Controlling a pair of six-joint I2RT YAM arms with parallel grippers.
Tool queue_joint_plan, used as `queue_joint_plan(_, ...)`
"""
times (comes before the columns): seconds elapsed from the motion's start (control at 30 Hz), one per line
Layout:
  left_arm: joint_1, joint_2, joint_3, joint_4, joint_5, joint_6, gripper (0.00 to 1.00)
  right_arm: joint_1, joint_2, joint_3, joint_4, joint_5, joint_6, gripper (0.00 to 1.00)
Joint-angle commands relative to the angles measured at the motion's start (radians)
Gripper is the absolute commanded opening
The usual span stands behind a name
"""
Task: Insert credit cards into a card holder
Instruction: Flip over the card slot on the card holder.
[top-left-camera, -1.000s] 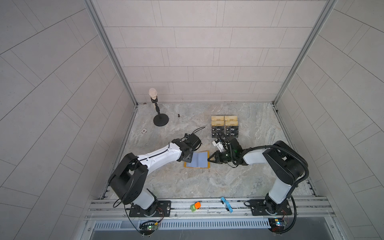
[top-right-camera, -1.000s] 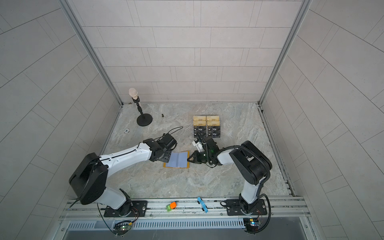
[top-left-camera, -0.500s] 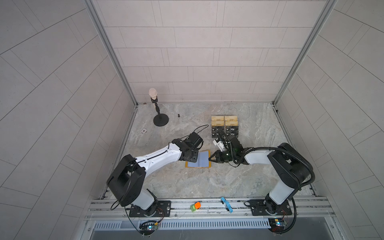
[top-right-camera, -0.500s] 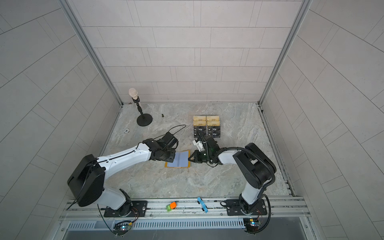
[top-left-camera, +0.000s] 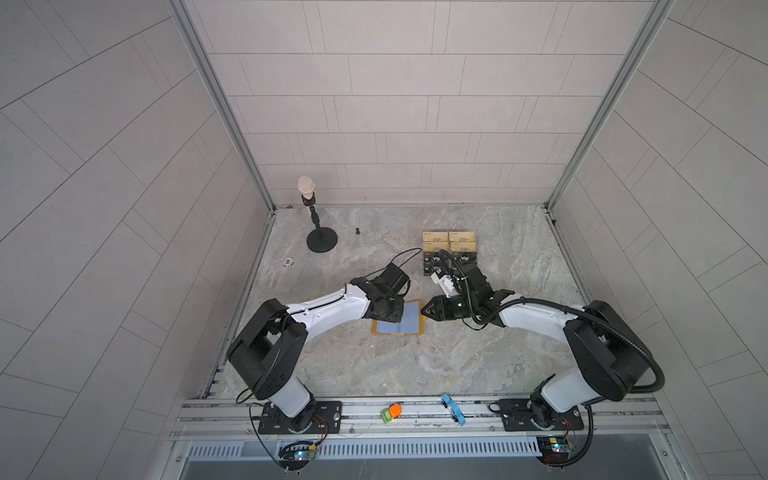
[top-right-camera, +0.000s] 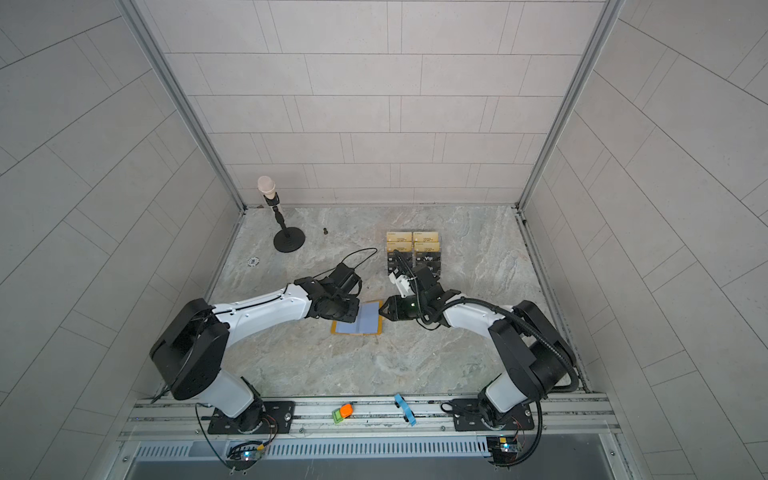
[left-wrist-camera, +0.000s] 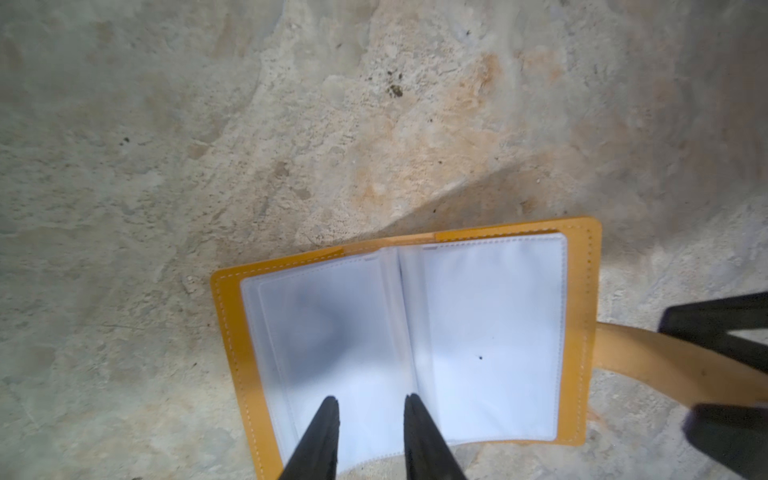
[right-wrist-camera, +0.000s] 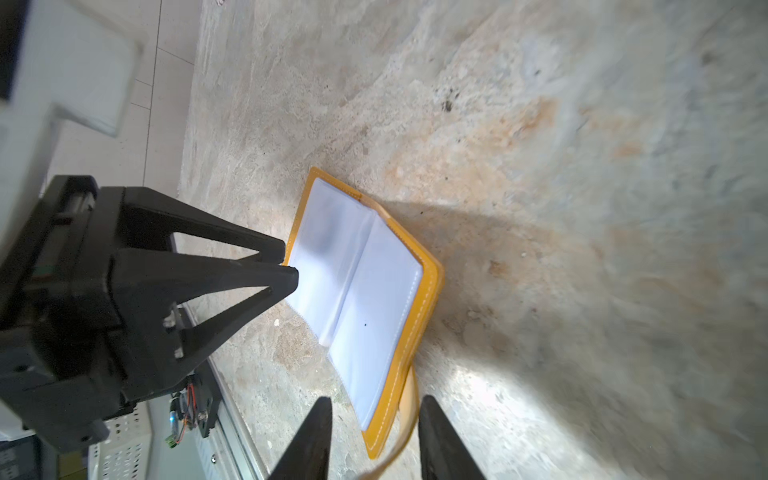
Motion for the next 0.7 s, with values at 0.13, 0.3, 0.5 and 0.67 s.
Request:
queue_joint_plan(0.13, -0.007, 0.023, -0.053, 0.072, 0.011, -0.047, 0.3, 0.006, -0.179, 0.054, -0.186, 0.141, -0.07, 0.38)
queue_joint_plan(0.3, 0.002, 0.012, -0.077, 0.1, 0.029, -0.05, 0.3, 0.101, -0.163, 0.106, -0.185, 0.16, -0.041, 0.23)
queue_joint_plan(0.5, 0.02, 0.011, -0.098, 0.096, 0.033, -0.04, 0.3, 0.17, 0.016, 0.132, -0.043, 0.149, 0.026, 0.13)
queue_joint_plan(0.67, 0.039, 0.013, -0.133, 0.106, 0.027, -0.035, 0.3, 0.201, 0.148, 0.168, 0.025, 0.145, 0.046, 0.11)
